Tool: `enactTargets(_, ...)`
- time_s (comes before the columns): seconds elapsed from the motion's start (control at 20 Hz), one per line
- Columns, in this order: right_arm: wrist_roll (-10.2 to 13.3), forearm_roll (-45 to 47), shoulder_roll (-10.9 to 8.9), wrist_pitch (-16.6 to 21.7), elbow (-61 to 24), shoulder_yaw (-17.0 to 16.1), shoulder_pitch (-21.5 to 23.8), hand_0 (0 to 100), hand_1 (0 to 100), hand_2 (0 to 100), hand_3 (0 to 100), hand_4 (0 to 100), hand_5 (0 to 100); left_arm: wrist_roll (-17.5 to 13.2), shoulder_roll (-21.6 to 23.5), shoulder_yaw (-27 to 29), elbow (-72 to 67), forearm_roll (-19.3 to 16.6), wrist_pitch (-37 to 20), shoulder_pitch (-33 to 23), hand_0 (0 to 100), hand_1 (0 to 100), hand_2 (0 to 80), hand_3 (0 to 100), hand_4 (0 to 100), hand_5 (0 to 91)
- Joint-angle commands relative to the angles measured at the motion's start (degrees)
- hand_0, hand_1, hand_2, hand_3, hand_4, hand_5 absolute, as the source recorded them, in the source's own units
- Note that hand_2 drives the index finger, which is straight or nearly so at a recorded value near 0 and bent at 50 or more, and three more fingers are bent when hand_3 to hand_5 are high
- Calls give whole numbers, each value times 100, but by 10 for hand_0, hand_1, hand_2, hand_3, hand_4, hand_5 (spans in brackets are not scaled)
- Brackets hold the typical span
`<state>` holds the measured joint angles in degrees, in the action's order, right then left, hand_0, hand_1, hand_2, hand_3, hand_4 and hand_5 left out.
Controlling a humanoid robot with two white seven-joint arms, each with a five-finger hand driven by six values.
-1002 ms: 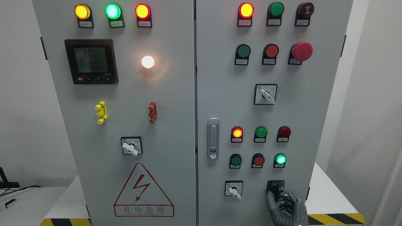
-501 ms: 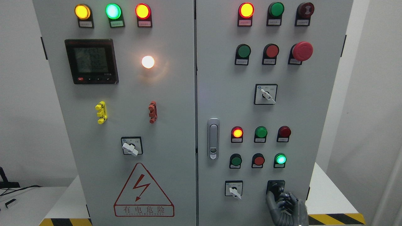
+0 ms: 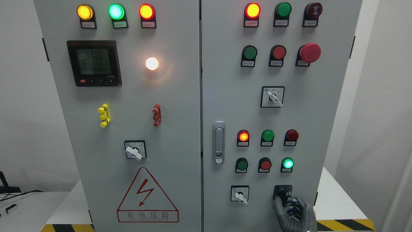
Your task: Trip black knob to open circuit
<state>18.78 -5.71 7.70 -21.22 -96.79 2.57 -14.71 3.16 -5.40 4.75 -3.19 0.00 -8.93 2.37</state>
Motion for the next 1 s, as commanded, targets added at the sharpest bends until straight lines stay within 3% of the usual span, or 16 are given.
enactTargets(0.0,3,-1,-5,12,3,-55,-5,412,707,567,843,863,969,1,-5,0,3,-176,-4,0,120,389,0,0,0,0)
enactTargets(0.95,-6,-185,-5,30,3,-64,-5,405,719,564,841,862,968,1,3,0,3,-176,-4,0,120,389,0,0,0,0)
